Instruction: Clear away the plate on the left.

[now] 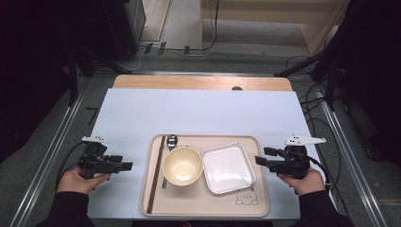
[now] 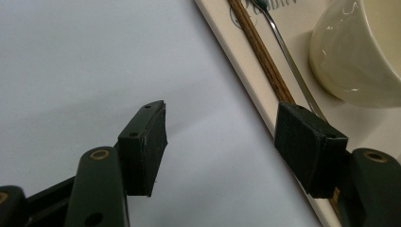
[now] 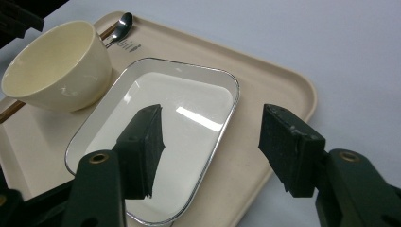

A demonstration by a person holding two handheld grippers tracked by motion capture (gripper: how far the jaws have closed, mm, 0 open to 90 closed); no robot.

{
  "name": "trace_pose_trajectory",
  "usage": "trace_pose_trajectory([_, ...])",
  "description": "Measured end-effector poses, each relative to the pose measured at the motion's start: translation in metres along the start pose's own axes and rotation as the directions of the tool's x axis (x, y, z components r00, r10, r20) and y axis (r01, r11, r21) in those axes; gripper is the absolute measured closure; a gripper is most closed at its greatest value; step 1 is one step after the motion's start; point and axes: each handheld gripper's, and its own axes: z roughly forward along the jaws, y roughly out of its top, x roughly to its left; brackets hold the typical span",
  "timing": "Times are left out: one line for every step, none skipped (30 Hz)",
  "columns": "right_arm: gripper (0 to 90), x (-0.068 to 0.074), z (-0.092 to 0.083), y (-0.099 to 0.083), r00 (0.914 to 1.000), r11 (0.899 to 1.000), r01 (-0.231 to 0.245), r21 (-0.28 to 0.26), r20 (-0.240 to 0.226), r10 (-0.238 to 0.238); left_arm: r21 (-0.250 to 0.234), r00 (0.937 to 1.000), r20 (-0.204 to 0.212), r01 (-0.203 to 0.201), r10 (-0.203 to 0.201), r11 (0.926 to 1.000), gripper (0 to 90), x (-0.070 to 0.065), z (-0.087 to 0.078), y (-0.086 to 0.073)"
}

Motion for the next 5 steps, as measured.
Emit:
trace_pose_trajectory([40.5, 0.0001, 0.0001, 0.0001, 1.0000, 1.000, 0.000, -0.001, 0.001, 0.000, -0.002, 1.0000, 0.001, 0.000, 0.000, 1.0000, 35.6, 0.0005, -0.0002, -0.0003])
trace_pose_trajectory([40.5, 0.0002, 0.0004, 0.0001, 1.0000, 1.000, 0.002, 0.001, -0.001, -0.002, -0.003, 1.0000, 0.003, 0.001, -0.001, 1.0000, 35.6, 0.0008, -0.0002, -0.0006])
trace_pose_trajectory([40.5, 0.0004, 0.0006, 0.0002, 1.0000, 1.000, 0.003, 0.004, -0.001, -0.003, -0.002, 1.0000, 0.004, 0.003, -0.003, 1.0000, 35.6, 0.0012, -0.0002, -0.0008])
trace_pose_trajectory([40.5, 0.0006, 0.0010, 0.0002, 1.0000, 1.000, 0.004, 0.004, 0.001, -0.004, -0.001, 1.0000, 0.004, 0.007, -0.007, 1.0000, 35.5, 0.0013, -0.0001, -0.0011])
trace_pose_trajectory([40.4, 0.0008, 0.0012, 0.0001, 1.0000, 1.000, 0.005, 0.005, 0.001, -0.005, 0.000, 1.0000, 0.004, 0.009, -0.009, 1.0000, 35.5, 0.0016, 0.0000, -0.0013])
